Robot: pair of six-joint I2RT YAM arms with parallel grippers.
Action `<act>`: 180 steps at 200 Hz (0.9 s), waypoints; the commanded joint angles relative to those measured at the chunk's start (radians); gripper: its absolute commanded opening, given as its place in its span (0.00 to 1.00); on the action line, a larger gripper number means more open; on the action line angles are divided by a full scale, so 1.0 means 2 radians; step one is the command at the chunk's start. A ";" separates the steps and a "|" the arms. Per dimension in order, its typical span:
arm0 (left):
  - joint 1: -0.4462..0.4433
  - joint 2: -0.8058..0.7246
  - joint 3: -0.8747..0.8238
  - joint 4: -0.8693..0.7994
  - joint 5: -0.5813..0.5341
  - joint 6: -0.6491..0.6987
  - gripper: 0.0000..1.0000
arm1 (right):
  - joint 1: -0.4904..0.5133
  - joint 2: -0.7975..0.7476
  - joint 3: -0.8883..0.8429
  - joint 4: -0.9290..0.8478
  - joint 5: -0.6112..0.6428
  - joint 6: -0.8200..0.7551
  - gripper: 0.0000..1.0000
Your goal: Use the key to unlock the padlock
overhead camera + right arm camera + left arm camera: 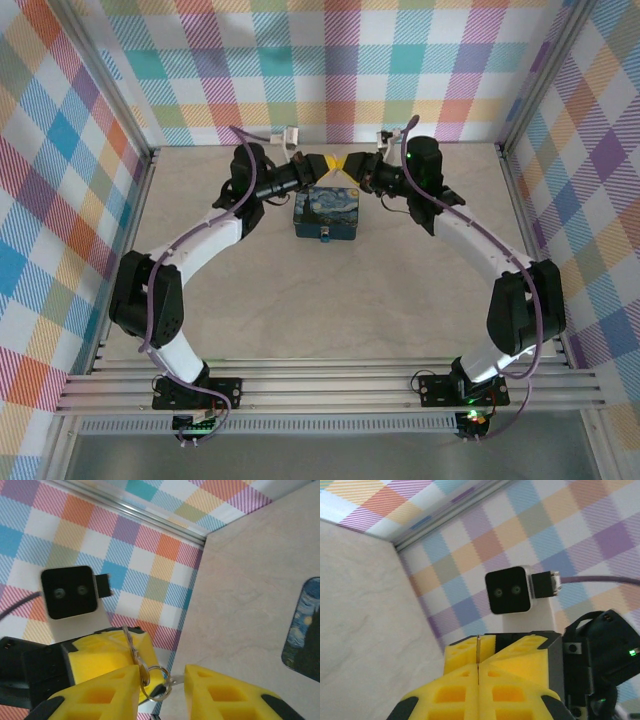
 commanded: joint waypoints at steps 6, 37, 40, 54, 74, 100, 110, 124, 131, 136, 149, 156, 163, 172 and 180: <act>-0.006 -0.015 0.068 -0.245 0.019 0.223 0.00 | 0.000 -0.025 0.011 -0.056 0.009 -0.011 0.31; -0.007 -0.008 0.120 -0.388 -0.006 0.350 0.00 | 0.001 -0.027 0.040 -0.122 0.027 -0.018 0.35; -0.007 -0.007 0.123 -0.396 -0.009 0.359 0.00 | 0.001 -0.026 0.044 -0.127 0.028 -0.017 0.35; -0.006 -0.003 0.133 -0.420 -0.019 0.389 0.00 | 0.001 -0.023 0.061 -0.150 0.031 -0.020 0.34; -0.009 -0.006 0.133 -0.424 -0.032 0.413 0.00 | 0.002 -0.013 0.085 -0.174 0.032 -0.020 0.32; -0.019 -0.012 0.133 -0.423 -0.057 0.441 0.00 | 0.010 0.006 0.114 -0.200 0.030 -0.013 0.32; -0.021 -0.017 0.131 -0.421 -0.067 0.450 0.00 | 0.013 0.016 0.126 -0.213 0.029 -0.014 0.32; -0.025 -0.021 0.129 -0.416 -0.082 0.460 0.00 | 0.017 0.029 0.144 -0.234 0.027 -0.014 0.33; -0.026 -0.022 0.128 -0.415 -0.088 0.465 0.00 | 0.020 0.035 0.153 -0.243 0.026 -0.014 0.35; -0.026 -0.024 0.128 -0.415 -0.091 0.468 0.00 | 0.021 0.040 0.159 -0.249 0.026 -0.014 0.36; -0.029 -0.025 0.128 -0.414 -0.104 0.476 0.00 | 0.023 0.051 0.175 -0.269 0.023 -0.014 0.37; -0.030 -0.027 0.128 -0.413 -0.111 0.479 0.00 | 0.024 0.058 0.183 -0.282 0.022 -0.014 0.35; -0.031 -0.029 0.127 -0.412 -0.119 0.483 0.00 | 0.024 0.062 0.191 -0.296 0.023 -0.015 0.34; -0.034 -0.030 0.126 -0.410 -0.130 0.488 0.00 | 0.025 0.066 0.199 -0.308 0.025 -0.017 0.33; -0.035 -0.032 0.126 -0.410 -0.137 0.493 0.00 | 0.025 0.068 0.202 -0.317 0.029 -0.018 0.33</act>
